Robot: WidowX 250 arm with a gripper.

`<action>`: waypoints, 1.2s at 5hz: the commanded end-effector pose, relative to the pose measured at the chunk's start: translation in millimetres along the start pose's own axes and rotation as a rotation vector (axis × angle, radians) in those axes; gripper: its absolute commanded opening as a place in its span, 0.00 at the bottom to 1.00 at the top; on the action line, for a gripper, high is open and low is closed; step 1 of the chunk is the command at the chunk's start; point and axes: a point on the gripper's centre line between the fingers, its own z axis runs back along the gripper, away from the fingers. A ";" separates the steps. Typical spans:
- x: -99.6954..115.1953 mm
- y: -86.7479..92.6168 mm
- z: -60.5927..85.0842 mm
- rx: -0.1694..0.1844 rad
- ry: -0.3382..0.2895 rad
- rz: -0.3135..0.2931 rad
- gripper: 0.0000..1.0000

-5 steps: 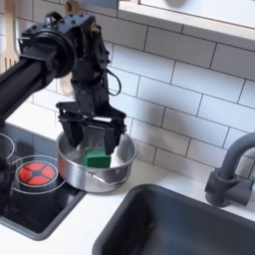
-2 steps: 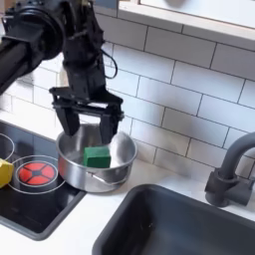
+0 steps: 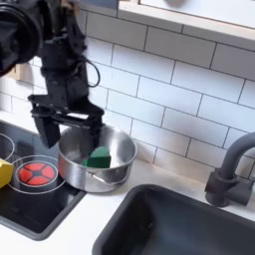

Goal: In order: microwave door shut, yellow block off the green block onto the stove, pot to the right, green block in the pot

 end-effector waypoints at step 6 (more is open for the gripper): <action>-90.0 -2.7 17.3 -0.001 0.029 0.020 1.00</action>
